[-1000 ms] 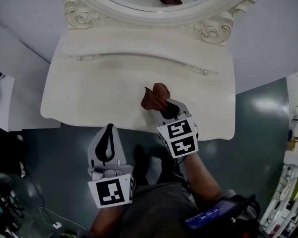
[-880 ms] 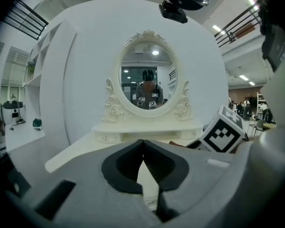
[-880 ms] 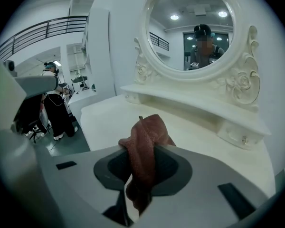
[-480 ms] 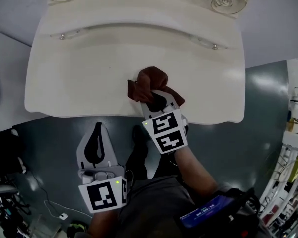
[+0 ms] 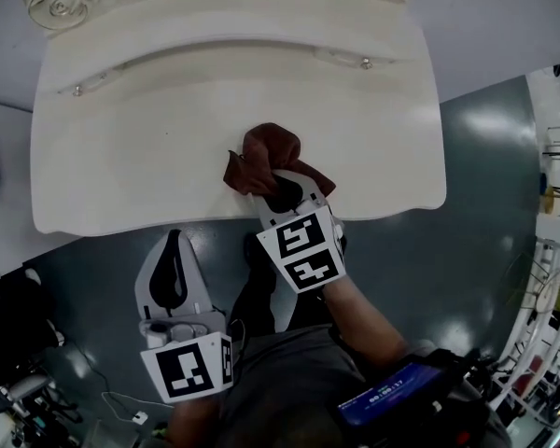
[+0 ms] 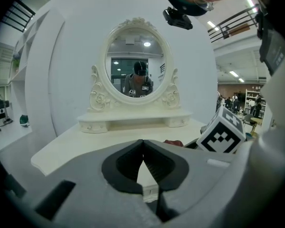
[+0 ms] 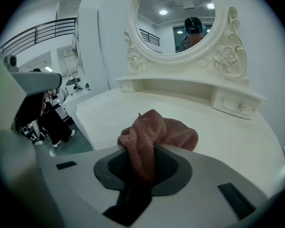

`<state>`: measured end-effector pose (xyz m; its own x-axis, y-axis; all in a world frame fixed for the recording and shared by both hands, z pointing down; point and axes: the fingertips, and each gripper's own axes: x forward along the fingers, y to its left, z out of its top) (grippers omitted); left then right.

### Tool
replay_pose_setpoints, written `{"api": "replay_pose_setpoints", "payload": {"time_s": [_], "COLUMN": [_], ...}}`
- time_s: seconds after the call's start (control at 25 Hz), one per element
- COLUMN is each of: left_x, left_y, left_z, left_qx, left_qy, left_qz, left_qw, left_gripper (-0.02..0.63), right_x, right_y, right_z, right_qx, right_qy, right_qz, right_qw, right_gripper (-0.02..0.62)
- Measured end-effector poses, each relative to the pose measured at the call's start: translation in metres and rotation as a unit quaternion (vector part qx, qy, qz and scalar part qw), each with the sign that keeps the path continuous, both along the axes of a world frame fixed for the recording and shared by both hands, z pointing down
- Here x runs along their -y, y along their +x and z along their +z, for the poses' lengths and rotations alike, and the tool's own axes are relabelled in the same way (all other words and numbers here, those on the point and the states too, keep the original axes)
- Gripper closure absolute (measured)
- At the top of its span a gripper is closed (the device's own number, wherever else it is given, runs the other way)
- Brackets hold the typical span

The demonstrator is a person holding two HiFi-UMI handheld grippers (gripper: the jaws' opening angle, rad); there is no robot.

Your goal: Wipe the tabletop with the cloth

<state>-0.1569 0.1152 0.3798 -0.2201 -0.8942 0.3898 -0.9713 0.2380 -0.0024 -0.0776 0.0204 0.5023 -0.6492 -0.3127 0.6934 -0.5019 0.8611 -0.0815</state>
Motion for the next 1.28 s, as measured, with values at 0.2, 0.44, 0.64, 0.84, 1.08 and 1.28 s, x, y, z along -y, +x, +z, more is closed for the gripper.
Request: {"api": "replay_pose_setpoints", "payload": {"time_s": [0.2,0.44,0.64,0.84,1.08,1.28], "left_x": [0.017,0.037,0.055,0.076,0.106,0.132], "left_y": [0.025,0.065,0.099,0.135,0.182,0.226], "left_z": [-0.001,-0.004,-0.005,-0.005,-0.009,-0.006], "left_qx": [0.005,0.01,0.016,0.02,0.025,0.023], "left_qy": [0.004,0.0,-0.006,-0.01,-0.011,-0.014], "left_qz": [0.026,0.061,0.091,0.121,0.162,0.2], "left_qw": [0.9996,0.9981,0.9957,0.9924,0.9864,0.9793], "left_gripper": [0.592,0.592,0.592,0.592,0.592,0.592], "right_x": [0.011,0.026,0.043,0.061,0.081,0.099], "right_y": [0.03,0.075,0.113,0.154,0.205,0.254], "right_z": [0.002,0.001,-0.002,-0.004,-0.007,-0.006], "right_qx": [-0.001,0.003,0.01,0.016,0.022,0.025], "right_qy": [0.0,-0.003,-0.003,-0.006,-0.01,-0.012], "right_qz": [0.022,0.054,0.085,0.116,0.154,0.19], "right_qw": [1.0,0.999,0.996,0.993,0.988,0.981], "right_gripper": [0.515,0.515,0.515,0.515,0.515,0.515]}}
